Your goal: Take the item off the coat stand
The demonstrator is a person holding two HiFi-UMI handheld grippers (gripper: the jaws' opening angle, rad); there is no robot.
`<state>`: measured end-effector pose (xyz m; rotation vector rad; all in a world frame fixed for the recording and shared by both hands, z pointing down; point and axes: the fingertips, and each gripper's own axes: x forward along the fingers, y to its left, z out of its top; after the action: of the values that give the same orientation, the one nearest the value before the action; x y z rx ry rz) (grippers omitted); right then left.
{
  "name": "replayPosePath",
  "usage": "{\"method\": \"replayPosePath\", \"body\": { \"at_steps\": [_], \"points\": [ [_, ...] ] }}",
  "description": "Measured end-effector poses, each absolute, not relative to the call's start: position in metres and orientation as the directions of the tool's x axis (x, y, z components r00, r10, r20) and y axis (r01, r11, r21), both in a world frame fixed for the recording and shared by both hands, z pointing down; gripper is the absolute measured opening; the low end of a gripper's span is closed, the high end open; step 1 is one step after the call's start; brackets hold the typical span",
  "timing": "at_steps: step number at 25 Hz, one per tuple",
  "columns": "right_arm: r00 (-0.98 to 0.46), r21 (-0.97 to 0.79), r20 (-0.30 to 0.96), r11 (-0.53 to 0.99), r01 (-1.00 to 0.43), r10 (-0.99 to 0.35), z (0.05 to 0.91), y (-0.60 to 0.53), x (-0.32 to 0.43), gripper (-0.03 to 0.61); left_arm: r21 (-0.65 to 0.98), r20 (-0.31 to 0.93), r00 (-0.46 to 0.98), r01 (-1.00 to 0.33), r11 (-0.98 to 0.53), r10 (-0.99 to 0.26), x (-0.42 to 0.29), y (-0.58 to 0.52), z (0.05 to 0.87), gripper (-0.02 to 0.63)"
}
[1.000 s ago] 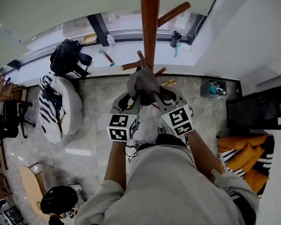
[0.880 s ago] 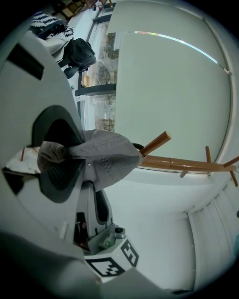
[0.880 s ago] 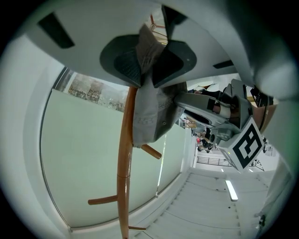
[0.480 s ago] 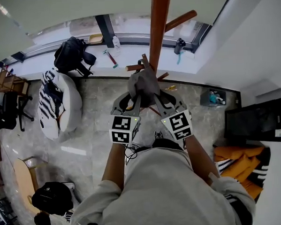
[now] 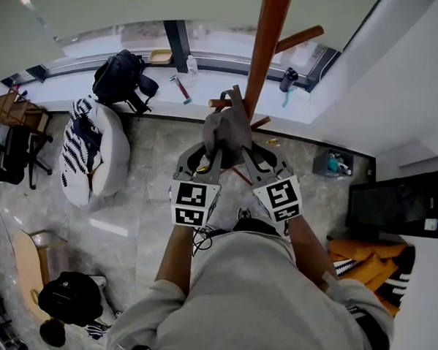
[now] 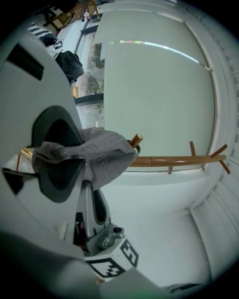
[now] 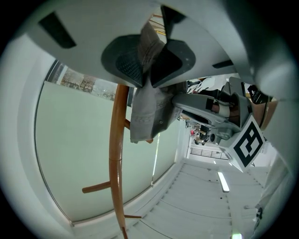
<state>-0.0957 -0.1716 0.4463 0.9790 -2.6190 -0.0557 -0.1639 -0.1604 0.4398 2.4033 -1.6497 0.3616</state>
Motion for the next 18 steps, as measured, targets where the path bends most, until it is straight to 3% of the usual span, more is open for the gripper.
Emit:
{"method": "replayPosePath", "body": {
  "at_steps": [18],
  "points": [
    [-0.817,0.154,0.264,0.859,-0.489,-0.513,0.437,-0.145,-0.168,0.051,0.018,0.286,0.168,-0.985,-0.170,-0.943,-0.233,-0.116,0.428,0.091]
  ]
}}
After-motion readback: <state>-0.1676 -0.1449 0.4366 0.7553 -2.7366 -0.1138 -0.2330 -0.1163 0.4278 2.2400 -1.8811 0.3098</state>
